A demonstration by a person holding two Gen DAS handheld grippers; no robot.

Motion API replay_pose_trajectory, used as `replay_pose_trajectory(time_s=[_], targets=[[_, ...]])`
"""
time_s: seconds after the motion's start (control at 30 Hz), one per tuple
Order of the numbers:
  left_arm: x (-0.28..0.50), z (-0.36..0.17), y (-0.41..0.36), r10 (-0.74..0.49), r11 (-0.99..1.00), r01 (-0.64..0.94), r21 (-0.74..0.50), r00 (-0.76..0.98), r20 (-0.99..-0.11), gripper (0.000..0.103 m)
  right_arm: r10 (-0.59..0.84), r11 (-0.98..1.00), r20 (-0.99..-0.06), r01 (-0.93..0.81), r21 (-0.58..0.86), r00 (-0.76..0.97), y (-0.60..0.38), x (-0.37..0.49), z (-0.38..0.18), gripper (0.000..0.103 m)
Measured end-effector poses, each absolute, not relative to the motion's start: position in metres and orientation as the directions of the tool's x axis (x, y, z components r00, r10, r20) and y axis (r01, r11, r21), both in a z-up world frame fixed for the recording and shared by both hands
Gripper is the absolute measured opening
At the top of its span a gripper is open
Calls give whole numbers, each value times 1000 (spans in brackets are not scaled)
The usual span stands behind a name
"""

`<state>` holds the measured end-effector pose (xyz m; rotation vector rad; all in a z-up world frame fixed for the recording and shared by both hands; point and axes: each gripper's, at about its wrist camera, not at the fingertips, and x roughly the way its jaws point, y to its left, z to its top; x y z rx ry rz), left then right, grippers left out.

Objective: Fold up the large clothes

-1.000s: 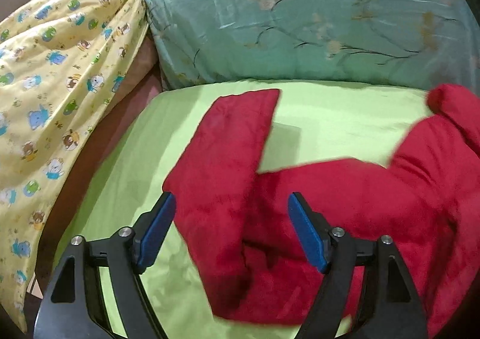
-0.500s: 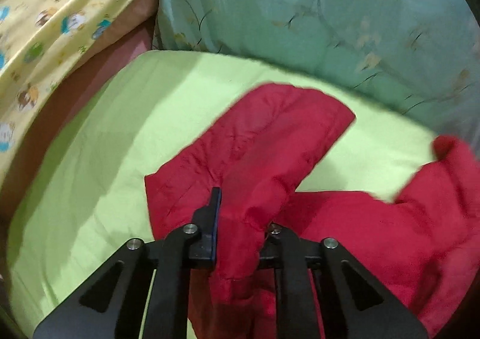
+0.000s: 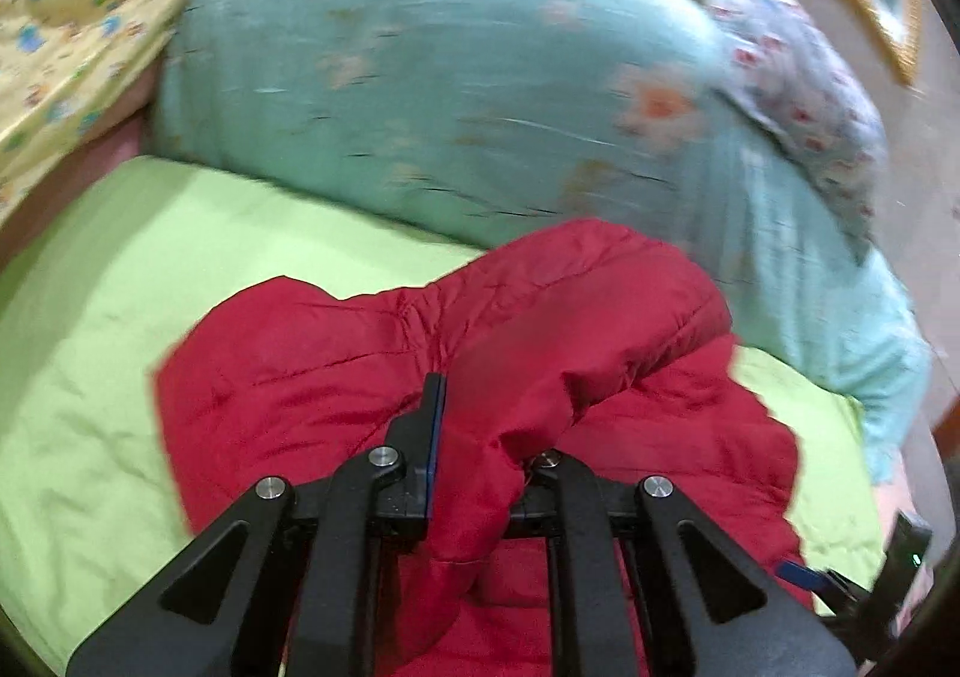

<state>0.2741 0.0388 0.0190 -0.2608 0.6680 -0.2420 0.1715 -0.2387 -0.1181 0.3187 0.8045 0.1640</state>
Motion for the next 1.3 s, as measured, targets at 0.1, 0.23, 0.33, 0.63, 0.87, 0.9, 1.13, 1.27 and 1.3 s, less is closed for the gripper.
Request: replay_pose_trajectory(time_s=[0.1, 0.23, 0.33, 0.63, 0.87, 0.9, 1.13, 1.27, 1.3], targets=[[266, 22, 2, -356, 927, 206, -314, 748, -559, 9, 265, 931, -667, -6, 364, 697, -250, 167, -113, 87], [256, 19, -45, -411, 909, 283, -306, 727, -549, 9, 258, 920, -645, 21, 392, 719, -270, 160, -103, 87], [253, 13, -78, -443, 896, 332, -293, 706, -553, 9, 260, 901, -622, 45, 431, 738, -290, 155, -96, 87], [245, -19, -156, -497, 857, 464, -224, 631, -595, 9, 393, 773, -552, 61, 631, 736, -341, 167, -98, 88], [236, -46, -181, -509, 829, 531, -172, 592, -625, 10, 495, 665, -520, 81, 742, 696, -357, 196, -122, 89], [235, -47, -181, -513, 826, 538, -171, 589, -624, 10, 517, 647, -514, 80, 758, 685, -358, 203, -127, 89], [232, -50, -184, -514, 818, 553, -158, 580, -632, 10, 608, 573, -458, 41, 818, 648, -357, 238, -146, 53], [236, -54, -181, -507, 813, 556, -174, 529, -680, 20, 601, 569, -460, 55, 821, 654, -353, 241, -153, 14], [234, -56, -178, -515, 806, 563, -182, 516, -684, 23, 593, 579, -462, 50, 814, 660, -352, 239, -150, 13]])
